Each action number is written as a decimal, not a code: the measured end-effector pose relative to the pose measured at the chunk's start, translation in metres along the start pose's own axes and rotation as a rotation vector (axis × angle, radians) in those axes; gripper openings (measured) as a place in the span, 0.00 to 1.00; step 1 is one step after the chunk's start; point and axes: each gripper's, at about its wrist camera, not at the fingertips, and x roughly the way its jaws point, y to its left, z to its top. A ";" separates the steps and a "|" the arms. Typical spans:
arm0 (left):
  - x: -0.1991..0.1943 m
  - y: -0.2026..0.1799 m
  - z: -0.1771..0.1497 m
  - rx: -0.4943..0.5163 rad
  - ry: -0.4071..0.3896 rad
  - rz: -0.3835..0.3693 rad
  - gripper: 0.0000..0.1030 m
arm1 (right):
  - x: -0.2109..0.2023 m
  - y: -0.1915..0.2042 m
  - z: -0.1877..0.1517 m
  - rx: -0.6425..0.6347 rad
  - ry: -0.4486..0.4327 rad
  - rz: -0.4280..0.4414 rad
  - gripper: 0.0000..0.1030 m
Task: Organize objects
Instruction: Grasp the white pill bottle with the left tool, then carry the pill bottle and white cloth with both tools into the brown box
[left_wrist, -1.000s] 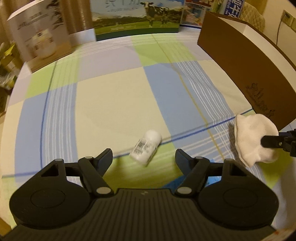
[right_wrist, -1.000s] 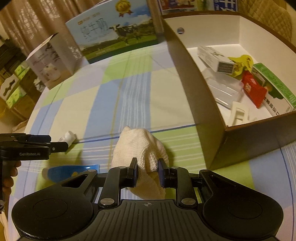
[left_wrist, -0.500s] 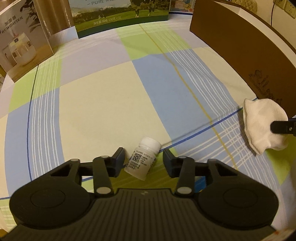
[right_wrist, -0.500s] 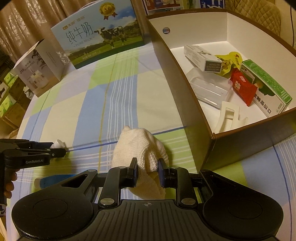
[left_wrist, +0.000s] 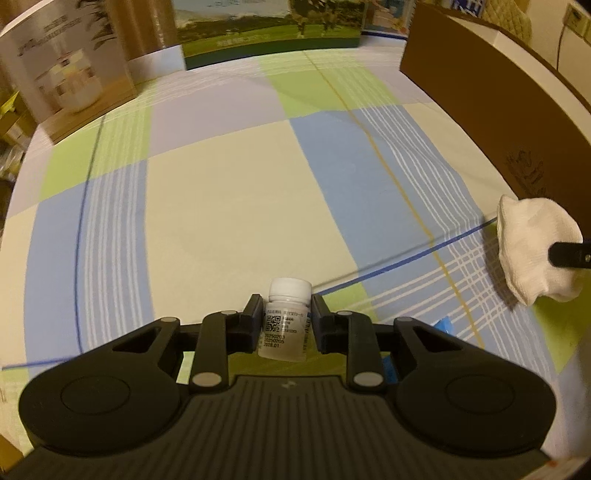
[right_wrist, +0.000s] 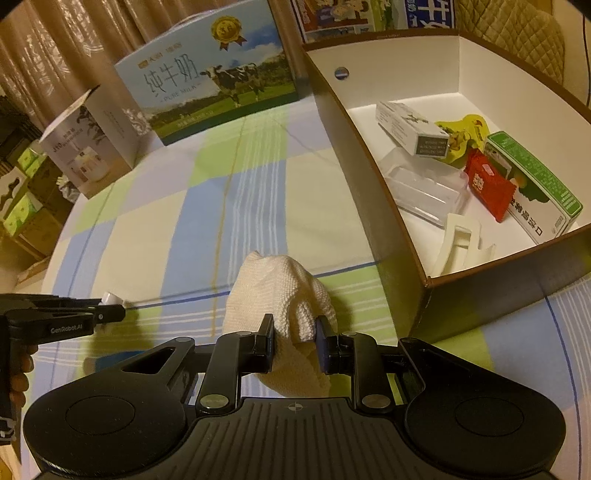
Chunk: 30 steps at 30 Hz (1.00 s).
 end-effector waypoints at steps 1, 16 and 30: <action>-0.005 0.001 -0.002 -0.013 -0.005 0.000 0.22 | -0.002 0.001 0.000 -0.002 -0.002 0.006 0.19; -0.078 -0.024 -0.016 -0.082 -0.086 -0.017 0.22 | -0.047 0.010 -0.007 -0.014 -0.046 0.089 0.19; -0.118 -0.099 -0.001 -0.021 -0.154 -0.092 0.22 | -0.114 -0.019 -0.010 -0.009 -0.129 0.125 0.19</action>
